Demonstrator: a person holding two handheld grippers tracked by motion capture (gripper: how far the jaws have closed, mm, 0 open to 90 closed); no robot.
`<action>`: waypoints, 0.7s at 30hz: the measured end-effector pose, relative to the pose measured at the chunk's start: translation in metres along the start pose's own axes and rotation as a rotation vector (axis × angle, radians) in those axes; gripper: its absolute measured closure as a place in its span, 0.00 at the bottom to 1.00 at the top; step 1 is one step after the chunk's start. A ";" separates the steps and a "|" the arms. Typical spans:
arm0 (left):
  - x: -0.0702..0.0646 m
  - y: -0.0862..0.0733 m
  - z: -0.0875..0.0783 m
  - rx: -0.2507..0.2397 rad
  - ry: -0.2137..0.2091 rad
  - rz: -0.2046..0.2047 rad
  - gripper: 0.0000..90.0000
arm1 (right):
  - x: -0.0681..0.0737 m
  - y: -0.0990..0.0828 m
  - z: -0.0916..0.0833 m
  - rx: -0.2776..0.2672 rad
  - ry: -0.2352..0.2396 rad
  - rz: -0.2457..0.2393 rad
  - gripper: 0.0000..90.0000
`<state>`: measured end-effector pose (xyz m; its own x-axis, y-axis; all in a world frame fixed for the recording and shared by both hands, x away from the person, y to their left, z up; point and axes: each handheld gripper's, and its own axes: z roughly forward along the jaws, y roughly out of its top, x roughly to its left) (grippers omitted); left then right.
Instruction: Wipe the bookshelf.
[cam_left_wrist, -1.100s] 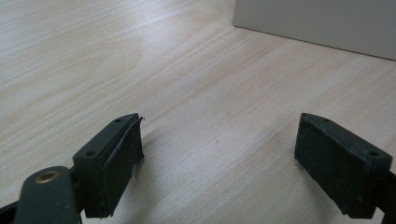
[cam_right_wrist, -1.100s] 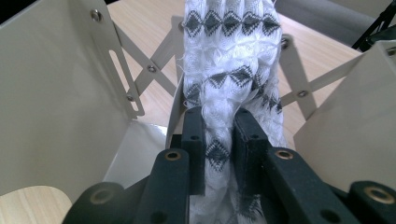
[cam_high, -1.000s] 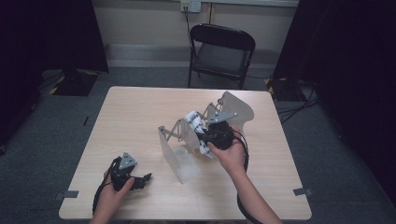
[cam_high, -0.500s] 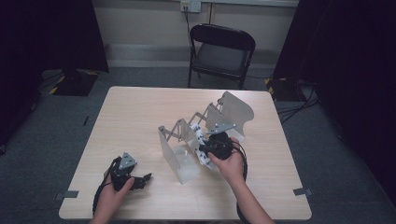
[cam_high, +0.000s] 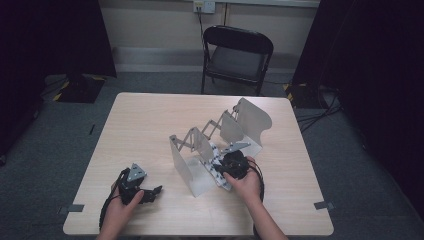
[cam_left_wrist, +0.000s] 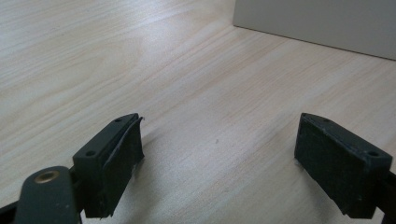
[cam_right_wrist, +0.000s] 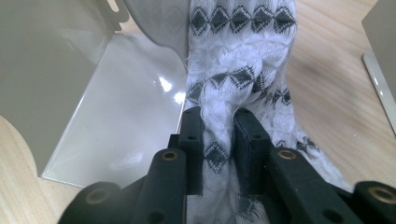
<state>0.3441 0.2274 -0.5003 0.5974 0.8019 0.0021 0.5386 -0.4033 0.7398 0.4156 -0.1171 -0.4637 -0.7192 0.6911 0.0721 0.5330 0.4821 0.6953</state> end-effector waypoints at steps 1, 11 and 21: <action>0.000 0.000 0.000 0.000 0.000 0.000 0.16 | 0.001 -0.001 0.000 0.005 -0.004 -0.001 0.83; 0.000 0.000 0.000 0.001 -0.001 0.002 0.16 | 0.000 -0.007 0.000 0.034 -0.065 -0.032 0.67; -0.001 0.000 0.000 -0.001 -0.001 0.000 0.16 | -0.008 -0.013 -0.012 -0.012 -0.076 0.008 0.58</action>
<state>0.3432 0.2271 -0.5004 0.5981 0.8014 0.0010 0.5381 -0.4025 0.7405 0.4086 -0.1352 -0.4644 -0.6785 0.7343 0.0234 0.5331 0.4702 0.7034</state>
